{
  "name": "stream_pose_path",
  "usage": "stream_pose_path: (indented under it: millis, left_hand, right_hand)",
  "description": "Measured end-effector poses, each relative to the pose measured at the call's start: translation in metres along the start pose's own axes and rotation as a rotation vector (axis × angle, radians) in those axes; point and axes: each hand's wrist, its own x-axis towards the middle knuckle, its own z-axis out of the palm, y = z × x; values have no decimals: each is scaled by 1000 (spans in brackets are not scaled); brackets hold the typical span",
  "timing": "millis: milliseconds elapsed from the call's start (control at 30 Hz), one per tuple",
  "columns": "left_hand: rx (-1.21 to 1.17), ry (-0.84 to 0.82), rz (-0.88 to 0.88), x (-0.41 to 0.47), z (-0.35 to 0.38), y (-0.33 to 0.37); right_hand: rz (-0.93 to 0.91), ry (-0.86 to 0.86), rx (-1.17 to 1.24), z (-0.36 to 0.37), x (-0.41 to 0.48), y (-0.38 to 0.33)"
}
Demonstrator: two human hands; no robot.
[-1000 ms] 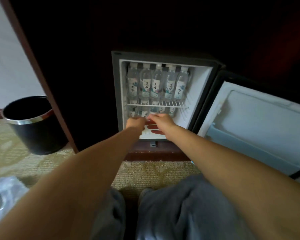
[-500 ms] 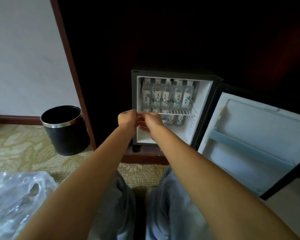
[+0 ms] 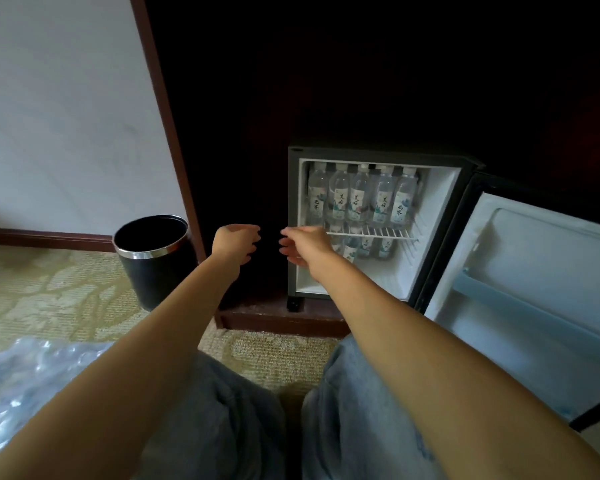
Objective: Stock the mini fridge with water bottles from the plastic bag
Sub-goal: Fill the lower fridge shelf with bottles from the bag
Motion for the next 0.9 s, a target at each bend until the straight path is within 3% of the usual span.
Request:
stream_pose_path:
  millis: [67, 167, 267, 367, 467, 633, 900]
  left_hand:
    - [77, -29, -16, 1, -25, -2]
    - [102, -116, -179, 0, -76, -3]
    - [117, -81, -210, -5, -135, -11]
    - [170, 66, -178, -22, -198, -30]
    - [240, 221, -199, -38, -262, -60]
    - [333, 317, -287, -56, -345, -103]
    - [264, 297, -249, -66, -384, -114]
  right_hand:
    - [31, -22, 73, 11, 3, -2]
    - [78, -106, 133, 38, 1, -2]
    - [129, -221, 144, 75, -5, 1]
    - [186, -325, 151, 122, -18, 8]
    - [209, -406, 92, 170, -35, 20]
    - [203, -586, -131, 243, -65, 56]
    - [246, -695, -337, 305, -97, 112]
